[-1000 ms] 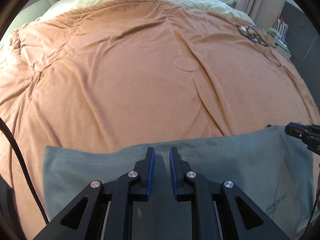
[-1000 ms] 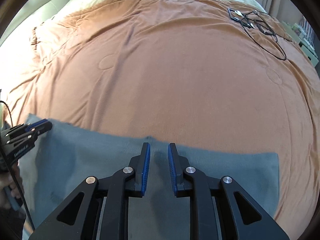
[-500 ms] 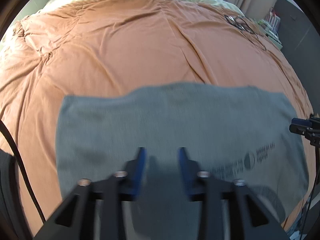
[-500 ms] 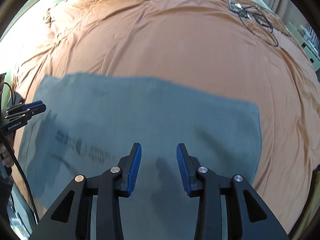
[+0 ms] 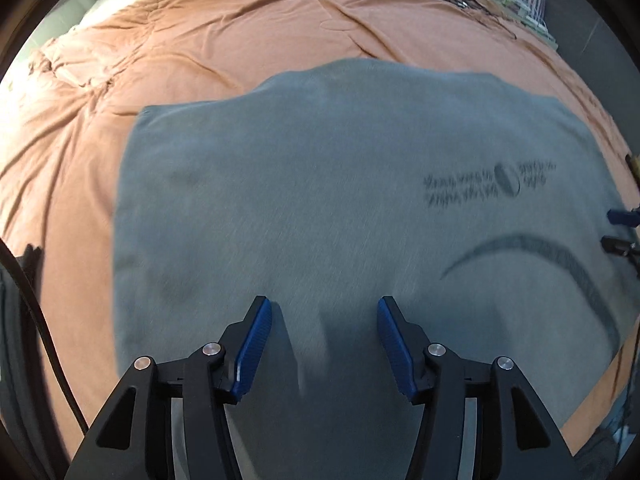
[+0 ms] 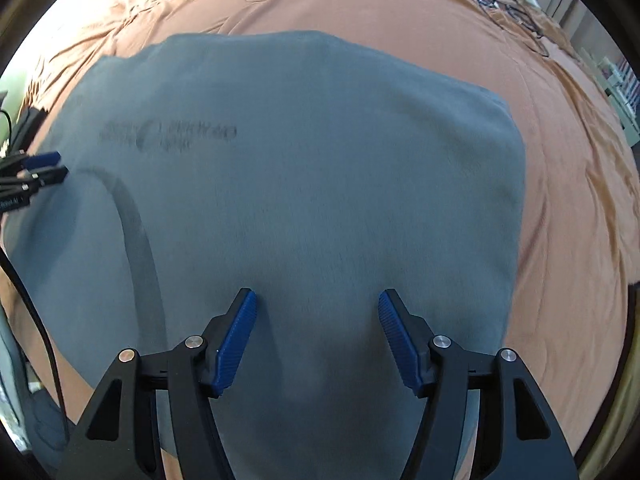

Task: Fold small clothes
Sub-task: 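Move both grippers to the folded edge of the grey t-shirt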

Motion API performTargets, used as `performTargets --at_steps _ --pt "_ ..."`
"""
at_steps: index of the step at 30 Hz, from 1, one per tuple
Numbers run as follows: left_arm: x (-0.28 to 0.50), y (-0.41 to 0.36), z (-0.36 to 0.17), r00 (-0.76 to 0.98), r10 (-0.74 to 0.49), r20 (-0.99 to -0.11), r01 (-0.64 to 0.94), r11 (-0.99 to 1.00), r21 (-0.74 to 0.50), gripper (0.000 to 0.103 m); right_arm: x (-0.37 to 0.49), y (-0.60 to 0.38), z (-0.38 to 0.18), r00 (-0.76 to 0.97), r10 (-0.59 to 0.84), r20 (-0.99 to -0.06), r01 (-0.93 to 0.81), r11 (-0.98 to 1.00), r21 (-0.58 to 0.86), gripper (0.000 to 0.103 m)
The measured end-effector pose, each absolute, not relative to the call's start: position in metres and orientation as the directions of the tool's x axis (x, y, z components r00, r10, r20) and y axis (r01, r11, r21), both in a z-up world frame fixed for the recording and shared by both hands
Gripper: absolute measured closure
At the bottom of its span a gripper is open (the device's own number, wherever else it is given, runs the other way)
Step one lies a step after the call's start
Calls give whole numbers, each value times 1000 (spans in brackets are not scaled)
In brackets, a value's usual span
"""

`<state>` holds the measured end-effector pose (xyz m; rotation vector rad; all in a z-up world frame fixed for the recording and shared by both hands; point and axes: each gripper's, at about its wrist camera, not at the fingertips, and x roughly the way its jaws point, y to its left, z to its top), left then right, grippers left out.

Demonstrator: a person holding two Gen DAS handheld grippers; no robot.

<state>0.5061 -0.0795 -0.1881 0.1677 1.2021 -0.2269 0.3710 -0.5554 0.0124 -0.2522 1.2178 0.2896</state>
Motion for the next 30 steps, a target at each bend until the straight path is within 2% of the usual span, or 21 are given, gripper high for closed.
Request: performTargets --at_steps 11,18,22,29,30 --pt "446 -29 -190 348 -101 -932 210 977 -28 41 312 -594 14 362 40 -931 -315 946 -82 41" --pt "416 9 -183 345 -87 -935 170 985 -29 42 287 -610 20 369 -51 -928 -257 954 -155 41" --pt "404 23 -169 351 -45 -935 140 990 5 56 273 -614 36 386 0 -922 -221 971 -93 41" --pt "388 22 -142 420 -106 -901 136 989 -53 65 254 -613 59 428 152 -891 -206 976 68 41" --pt "386 18 -142 420 -121 -900 142 988 -66 67 252 -612 59 429 172 -887 -206 974 90 44"
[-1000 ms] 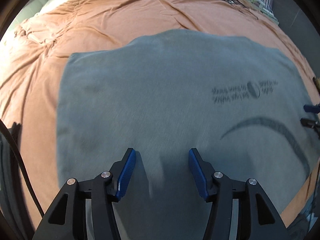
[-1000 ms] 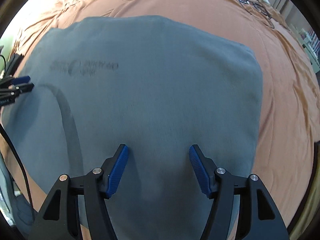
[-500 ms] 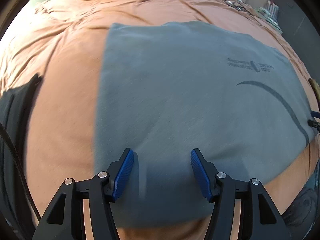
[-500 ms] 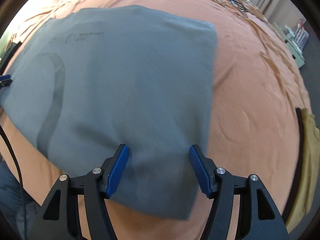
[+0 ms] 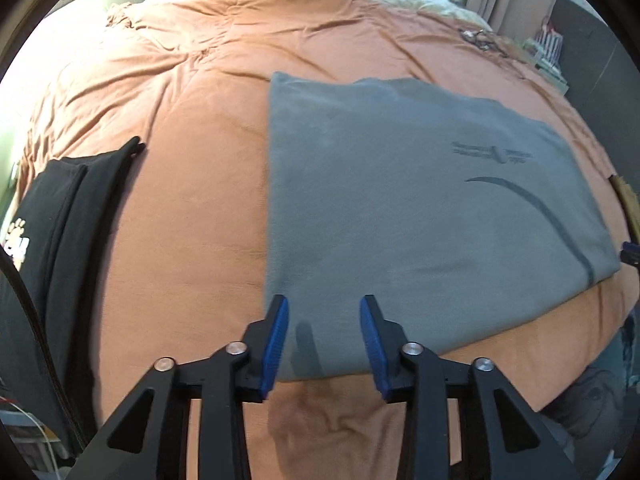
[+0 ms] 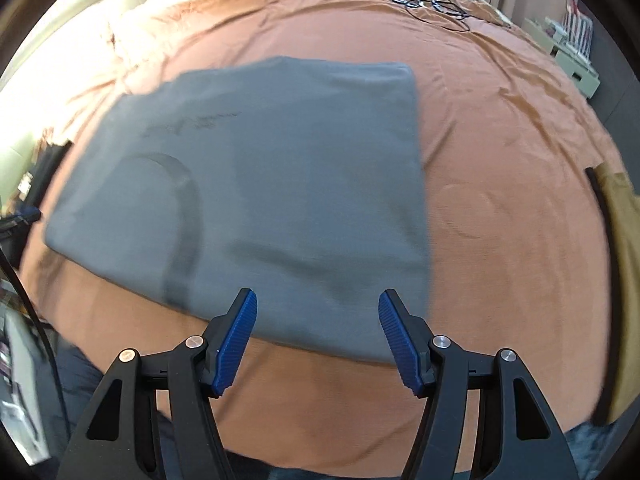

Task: Fold small clothes
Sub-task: 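Move both grippers to the folded edge of the grey t-shirt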

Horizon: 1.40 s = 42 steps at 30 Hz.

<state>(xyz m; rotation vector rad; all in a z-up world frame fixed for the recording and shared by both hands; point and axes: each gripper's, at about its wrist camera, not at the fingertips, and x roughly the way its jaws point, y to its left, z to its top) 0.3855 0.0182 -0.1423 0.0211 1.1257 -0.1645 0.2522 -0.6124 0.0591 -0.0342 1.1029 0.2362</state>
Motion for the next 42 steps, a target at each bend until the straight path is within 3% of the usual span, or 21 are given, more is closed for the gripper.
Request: performTargets --at_steps 3,14,24,34,42 --pt "383 6 -147 415 -154 -897 153 983 -98 68 251 -607 51 417 210 -884 -209 969 132 51" --pt "381 -9 -193 349 -141 -926 112 988 -108 67 270 -591 14 385 204 -900 -207 970 131 51" --pt "357 -2 -187 375 -113 -920 104 991 -80 67 246 -594 -2 402 139 -905 -202 978 61 51" --pt "340 61 -158 454 -189 -871 -17 975 -220 67 213 -674 15 471 329 -818 -78 940 333 52" --pt "337 81 -174 458 -282 -843 -133 916 -379 67 190 -730 -10 511 472 -719 39 822 568 65"
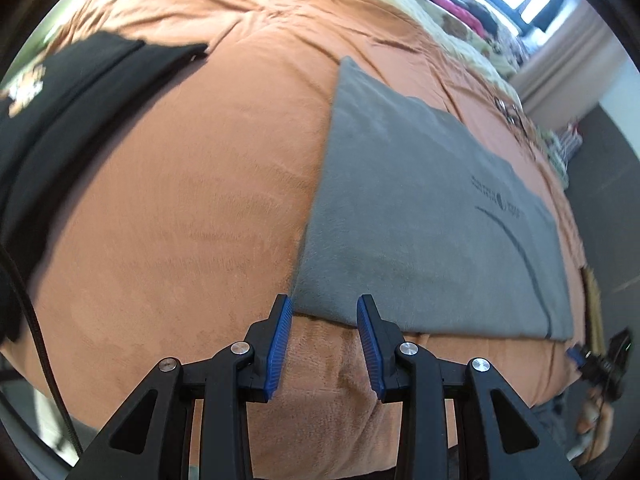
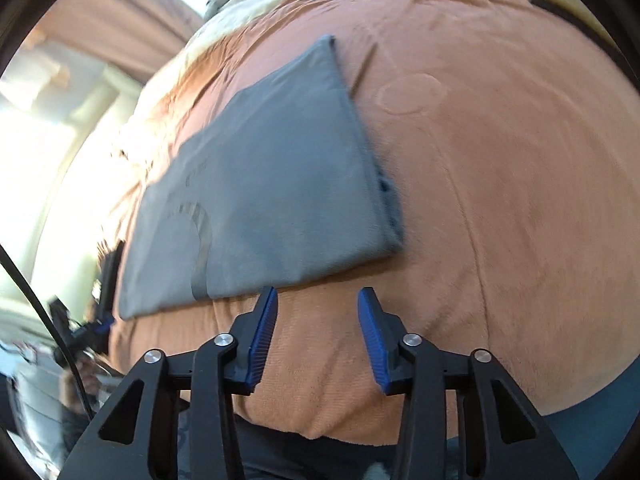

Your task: Fold small clothes

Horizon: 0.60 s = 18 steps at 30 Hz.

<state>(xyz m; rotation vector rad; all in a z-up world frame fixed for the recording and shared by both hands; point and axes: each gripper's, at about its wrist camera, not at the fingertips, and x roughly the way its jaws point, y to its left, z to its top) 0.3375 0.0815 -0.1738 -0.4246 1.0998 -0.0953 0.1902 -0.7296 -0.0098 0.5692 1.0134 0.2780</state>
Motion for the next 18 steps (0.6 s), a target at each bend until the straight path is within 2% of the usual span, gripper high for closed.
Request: performTargets --at_steps 8,11,18 --pt "334 100 -198 452 -368 -813 -234 830 -506 67 182 -753 -36 535 553 -639 102 708 698 67" --pt "334 102 -203 464 -382 -799 -256 806 -534 67 184 -756 -45 543 560 -626 113 689 715 72" --pt "340 99 -206 488 -333 -807 -293 808 -511 70 187 -756 -57 574 551 -606 147 658 738 82"
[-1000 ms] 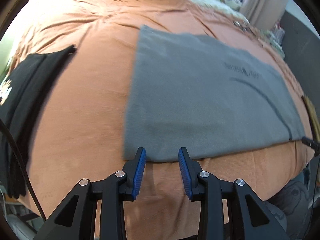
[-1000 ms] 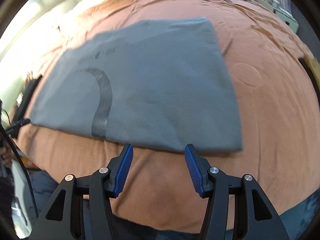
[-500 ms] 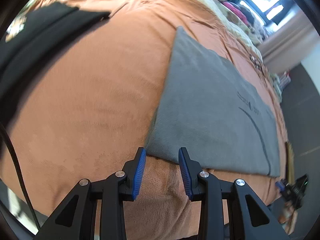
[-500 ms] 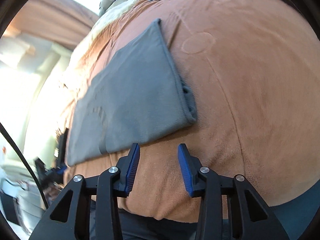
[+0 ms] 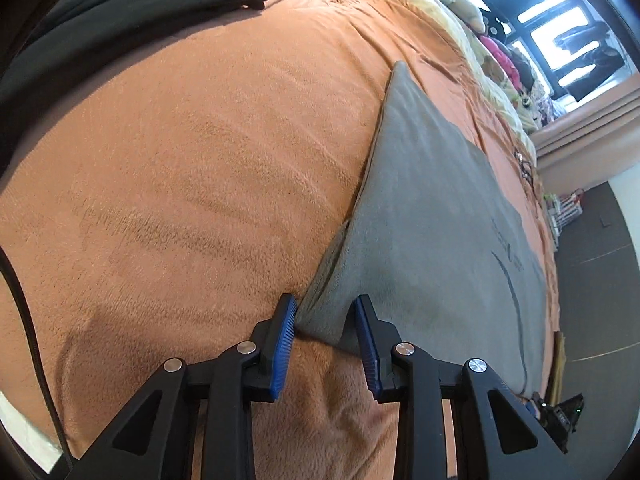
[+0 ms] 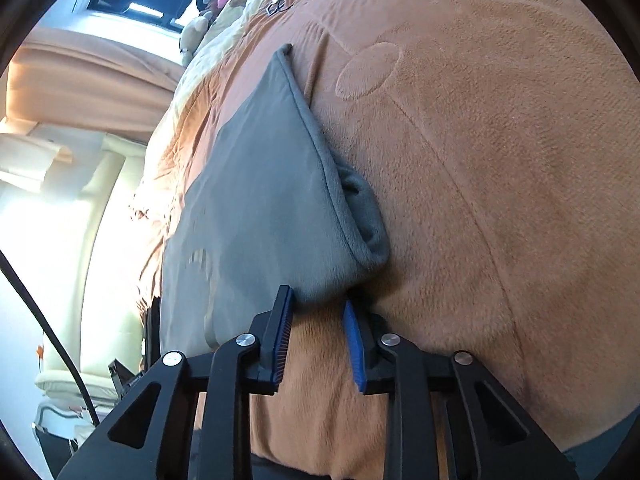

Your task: Fold small clothes

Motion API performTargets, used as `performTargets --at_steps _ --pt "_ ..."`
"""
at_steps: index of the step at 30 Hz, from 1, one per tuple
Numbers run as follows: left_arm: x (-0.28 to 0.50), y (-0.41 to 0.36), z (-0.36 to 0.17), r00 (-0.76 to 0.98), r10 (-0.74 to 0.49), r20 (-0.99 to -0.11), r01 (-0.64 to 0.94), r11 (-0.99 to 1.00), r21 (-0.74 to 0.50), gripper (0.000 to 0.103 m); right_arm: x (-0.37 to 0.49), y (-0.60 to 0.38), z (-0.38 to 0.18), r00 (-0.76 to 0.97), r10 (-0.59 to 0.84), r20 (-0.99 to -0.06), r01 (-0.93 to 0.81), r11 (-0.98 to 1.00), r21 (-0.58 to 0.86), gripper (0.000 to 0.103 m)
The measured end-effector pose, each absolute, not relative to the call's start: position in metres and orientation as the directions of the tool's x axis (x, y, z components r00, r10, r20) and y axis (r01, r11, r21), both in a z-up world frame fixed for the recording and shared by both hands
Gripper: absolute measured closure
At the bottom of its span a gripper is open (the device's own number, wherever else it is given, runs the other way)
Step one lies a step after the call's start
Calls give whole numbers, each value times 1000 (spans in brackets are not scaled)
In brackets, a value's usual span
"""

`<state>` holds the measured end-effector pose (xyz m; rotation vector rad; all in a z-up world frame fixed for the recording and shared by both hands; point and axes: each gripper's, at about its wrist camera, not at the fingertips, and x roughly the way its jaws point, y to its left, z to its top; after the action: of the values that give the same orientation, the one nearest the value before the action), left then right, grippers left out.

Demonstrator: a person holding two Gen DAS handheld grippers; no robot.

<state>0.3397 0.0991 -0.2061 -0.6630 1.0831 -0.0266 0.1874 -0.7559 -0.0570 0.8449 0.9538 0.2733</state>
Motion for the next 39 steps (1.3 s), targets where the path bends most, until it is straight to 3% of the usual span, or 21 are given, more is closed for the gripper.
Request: performTargets --at_steps 5,12,23,31,39 --pt "341 95 -206 506 -322 -800 -303 803 -514 70 184 -757 -62 603 546 -582 158 633 758 87" --pt "332 107 -208 537 -418 -733 -326 699 -637 70 173 -763 -56 649 538 -538 125 622 773 102" --pt "316 101 -207 608 -390 -692 -349 651 -674 70 162 -756 -60 642 541 -543 90 650 754 101" --pt "334 98 -203 614 -305 -728 -351 721 -598 70 178 -755 -61 625 539 -564 129 642 756 101" --pt "338 92 -203 606 -237 -760 -332 792 -512 90 184 -755 -63 664 521 -537 144 615 775 101"
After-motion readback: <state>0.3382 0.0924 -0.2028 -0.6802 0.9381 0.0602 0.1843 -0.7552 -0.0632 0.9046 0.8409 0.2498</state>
